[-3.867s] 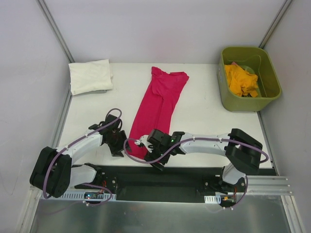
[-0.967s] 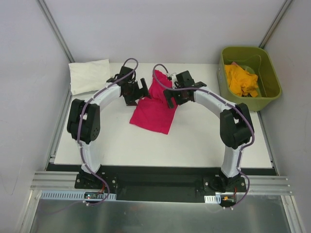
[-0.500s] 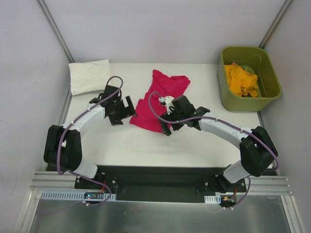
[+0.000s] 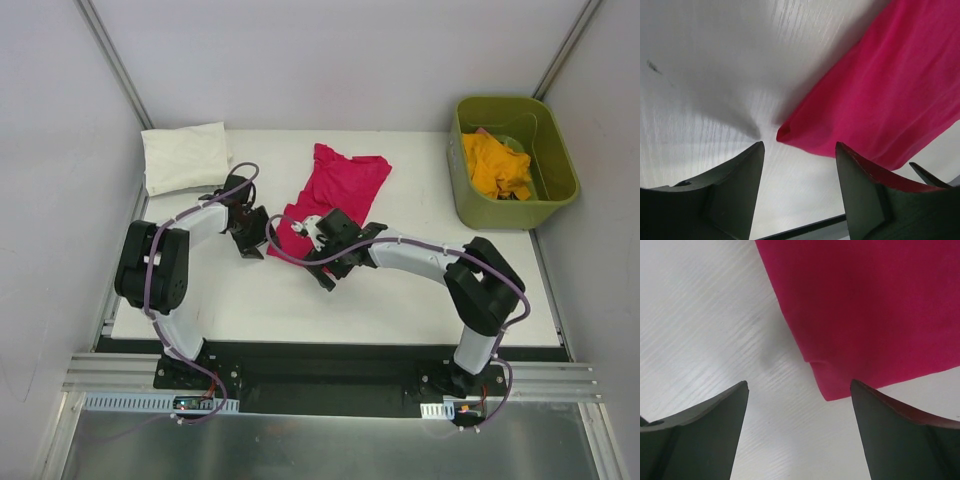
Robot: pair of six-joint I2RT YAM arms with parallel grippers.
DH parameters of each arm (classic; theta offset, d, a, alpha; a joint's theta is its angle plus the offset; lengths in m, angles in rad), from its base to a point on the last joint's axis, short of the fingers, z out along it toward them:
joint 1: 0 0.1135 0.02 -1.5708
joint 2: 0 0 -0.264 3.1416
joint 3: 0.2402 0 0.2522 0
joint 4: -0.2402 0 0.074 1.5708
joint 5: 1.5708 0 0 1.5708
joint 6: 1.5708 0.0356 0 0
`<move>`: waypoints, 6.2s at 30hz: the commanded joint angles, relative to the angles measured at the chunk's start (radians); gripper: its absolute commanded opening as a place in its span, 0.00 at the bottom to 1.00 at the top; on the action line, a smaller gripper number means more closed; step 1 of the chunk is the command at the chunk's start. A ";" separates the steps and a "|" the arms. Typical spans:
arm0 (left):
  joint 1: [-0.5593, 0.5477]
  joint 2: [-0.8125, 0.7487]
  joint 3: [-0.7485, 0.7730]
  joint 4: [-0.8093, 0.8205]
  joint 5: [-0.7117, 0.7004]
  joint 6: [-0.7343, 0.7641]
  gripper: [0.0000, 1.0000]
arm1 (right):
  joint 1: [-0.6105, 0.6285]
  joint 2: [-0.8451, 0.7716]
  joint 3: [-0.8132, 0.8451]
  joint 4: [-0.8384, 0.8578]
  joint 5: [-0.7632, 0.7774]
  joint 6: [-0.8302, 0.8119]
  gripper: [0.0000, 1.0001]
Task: Fold and stack the t-shirts
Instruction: Grab one side of the 2/3 rectangular tshirt with both arms, then fold the long partially folded tshirt into a neat square, then put the neatly folded tshirt into the corner of the board with the left arm
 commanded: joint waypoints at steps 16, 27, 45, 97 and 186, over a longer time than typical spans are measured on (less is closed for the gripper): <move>0.017 0.149 0.093 0.015 -0.006 0.018 0.00 | -0.042 0.117 0.052 -0.058 0.026 -0.092 0.33; 0.050 -0.132 -0.126 0.012 -0.006 0.024 0.00 | -0.012 -0.039 -0.057 -0.100 -0.257 0.005 0.01; 0.050 -0.842 -0.266 -0.188 -0.082 -0.026 0.00 | 0.070 -0.358 -0.103 -0.138 -0.799 0.276 0.01; -0.182 0.162 0.523 -0.048 0.102 0.056 0.99 | -0.552 -0.404 -0.084 -0.292 -0.299 0.333 0.97; -0.299 -0.067 -0.100 0.027 -0.058 -0.072 0.89 | -0.538 -0.604 -0.192 -0.275 0.155 0.395 0.96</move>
